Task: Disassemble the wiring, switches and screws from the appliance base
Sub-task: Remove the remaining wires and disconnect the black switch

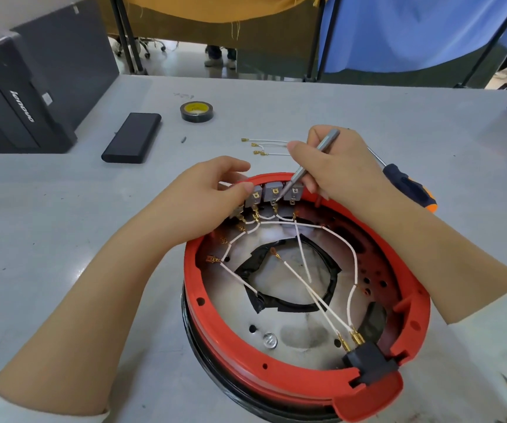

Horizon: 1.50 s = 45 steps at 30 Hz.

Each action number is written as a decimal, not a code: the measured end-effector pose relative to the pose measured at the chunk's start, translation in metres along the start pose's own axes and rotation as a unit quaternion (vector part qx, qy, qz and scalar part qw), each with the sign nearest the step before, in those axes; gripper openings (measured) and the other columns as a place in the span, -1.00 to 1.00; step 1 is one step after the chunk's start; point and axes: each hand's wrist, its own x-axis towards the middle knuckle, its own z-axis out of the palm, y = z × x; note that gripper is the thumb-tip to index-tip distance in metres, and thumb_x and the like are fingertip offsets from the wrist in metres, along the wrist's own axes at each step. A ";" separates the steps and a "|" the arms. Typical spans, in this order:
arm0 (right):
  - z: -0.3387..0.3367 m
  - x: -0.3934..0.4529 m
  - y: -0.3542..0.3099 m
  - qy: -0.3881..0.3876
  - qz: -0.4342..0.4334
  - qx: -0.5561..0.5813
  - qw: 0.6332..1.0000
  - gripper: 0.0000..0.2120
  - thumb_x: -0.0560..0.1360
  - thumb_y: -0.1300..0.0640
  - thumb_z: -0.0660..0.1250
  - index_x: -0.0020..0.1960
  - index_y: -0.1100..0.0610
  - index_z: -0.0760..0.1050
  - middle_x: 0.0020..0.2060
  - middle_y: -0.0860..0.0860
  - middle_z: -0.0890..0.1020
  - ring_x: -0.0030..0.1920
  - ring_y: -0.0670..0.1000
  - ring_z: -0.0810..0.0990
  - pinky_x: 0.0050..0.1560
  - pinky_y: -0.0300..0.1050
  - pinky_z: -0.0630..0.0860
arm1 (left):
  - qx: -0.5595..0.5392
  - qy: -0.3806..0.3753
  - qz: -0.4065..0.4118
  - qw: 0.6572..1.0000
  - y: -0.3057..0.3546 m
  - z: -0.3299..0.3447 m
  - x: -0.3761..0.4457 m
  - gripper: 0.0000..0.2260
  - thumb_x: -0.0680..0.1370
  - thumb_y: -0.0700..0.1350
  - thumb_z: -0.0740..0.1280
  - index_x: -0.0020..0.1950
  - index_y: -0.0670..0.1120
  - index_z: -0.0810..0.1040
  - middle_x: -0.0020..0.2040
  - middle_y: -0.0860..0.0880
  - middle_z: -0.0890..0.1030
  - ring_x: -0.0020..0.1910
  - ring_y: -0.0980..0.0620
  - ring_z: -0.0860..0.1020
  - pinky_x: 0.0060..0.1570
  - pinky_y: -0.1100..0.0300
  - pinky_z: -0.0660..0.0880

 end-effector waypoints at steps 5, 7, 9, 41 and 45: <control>-0.002 -0.012 -0.002 0.017 0.030 -0.007 0.999 -0.63 0.53 0.13 0.29 -0.39 0.09 0.22 -0.66 -0.01 0.43 -0.67 -0.07 0.26 -0.59 -0.31 0.24 | 0.005 0.059 -0.004 0.998 -0.001 0.006 -0.003 -0.82 0.51 0.11 0.35 0.06 0.12 0.61 -0.07 0.21 0.63 -0.11 0.35 0.54 -0.22 0.53 0.35; -0.008 -0.018 -0.008 -0.045 0.050 -0.010 0.998 -0.62 0.54 0.10 0.31 -0.39 0.09 0.25 -0.65 -0.02 0.43 -0.66 -0.06 0.27 -0.58 -0.28 0.23 | 0.004 0.049 0.011 0.999 0.000 0.009 -0.004 -0.83 0.51 0.10 0.35 0.04 0.11 0.62 -0.05 0.19 0.65 -0.06 0.32 0.56 -0.12 0.51 0.38; -0.016 -0.022 -0.020 -0.110 0.066 -0.006 0.992 -0.61 0.54 0.08 0.34 -0.38 0.09 0.26 -0.65 -0.02 0.44 -0.67 -0.06 0.28 -0.60 -0.31 0.22 | 0.013 0.027 0.029 0.999 0.002 0.008 -0.005 -0.86 0.52 0.10 0.35 0.02 0.14 0.62 -0.07 0.19 0.66 -0.05 0.30 0.57 -0.07 0.47 0.41; 0.011 -0.025 -0.005 0.005 -0.155 -0.170 0.973 -0.65 0.45 0.15 0.40 -0.38 0.22 0.31 -0.50 0.18 0.44 -0.50 -0.01 0.40 -0.44 -0.25 0.29 | -0.029 -0.004 0.033 0.999 0.002 0.005 -0.005 -0.83 0.52 0.10 0.34 0.05 0.12 0.64 -0.12 0.15 0.69 -0.09 0.26 0.61 -0.03 0.34 0.48; 0.013 -0.015 -0.007 -0.004 -0.098 -0.140 0.985 -0.66 0.46 0.18 0.36 -0.35 0.27 0.27 -0.46 0.33 0.45 -0.65 -0.13 0.37 -0.50 -0.14 0.34 | -0.030 -0.005 0.026 0.999 0.001 0.005 -0.003 -0.82 0.51 0.10 0.36 0.05 0.11 0.65 -0.12 0.15 0.69 -0.08 0.28 0.61 0.01 0.34 0.49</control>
